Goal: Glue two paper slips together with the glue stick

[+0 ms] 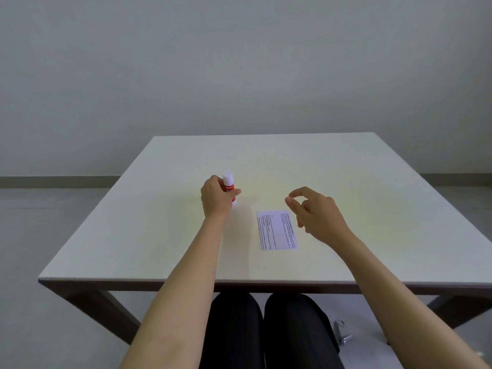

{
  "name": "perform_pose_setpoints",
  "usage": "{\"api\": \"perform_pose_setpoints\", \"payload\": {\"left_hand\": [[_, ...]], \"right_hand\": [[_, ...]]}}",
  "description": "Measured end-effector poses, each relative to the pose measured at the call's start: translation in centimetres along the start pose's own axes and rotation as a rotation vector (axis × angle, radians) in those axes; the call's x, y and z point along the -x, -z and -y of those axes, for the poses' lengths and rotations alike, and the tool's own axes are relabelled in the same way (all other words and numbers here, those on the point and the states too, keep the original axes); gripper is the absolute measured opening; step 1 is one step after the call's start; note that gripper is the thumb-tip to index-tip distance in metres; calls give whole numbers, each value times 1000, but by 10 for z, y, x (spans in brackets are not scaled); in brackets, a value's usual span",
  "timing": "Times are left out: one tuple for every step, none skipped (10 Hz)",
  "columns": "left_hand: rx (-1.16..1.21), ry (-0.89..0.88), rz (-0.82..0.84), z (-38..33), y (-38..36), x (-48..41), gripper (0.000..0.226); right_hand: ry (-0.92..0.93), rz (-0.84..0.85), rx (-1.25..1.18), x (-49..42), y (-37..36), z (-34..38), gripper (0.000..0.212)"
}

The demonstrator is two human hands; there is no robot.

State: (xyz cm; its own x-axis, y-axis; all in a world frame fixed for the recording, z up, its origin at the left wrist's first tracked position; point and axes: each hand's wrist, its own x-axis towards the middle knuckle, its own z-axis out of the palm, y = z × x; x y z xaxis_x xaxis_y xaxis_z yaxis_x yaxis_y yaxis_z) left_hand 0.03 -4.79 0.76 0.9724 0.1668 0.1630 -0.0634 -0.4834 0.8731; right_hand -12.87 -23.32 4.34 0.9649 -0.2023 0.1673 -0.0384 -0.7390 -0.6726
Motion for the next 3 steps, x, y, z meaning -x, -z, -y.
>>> {"api": "perform_pose_setpoints", "payload": {"left_hand": [[-13,-7,10,3,-2,0,30],[-57,-5,53,9,-3,3,28],[-72,47,119,20,0,7,55]], "right_hand": [[-21,10,26,3,-4,-1,29],[-31,32,60,3,-7,-2,30],[-34,54,85,5,-20,-4,33]]}}
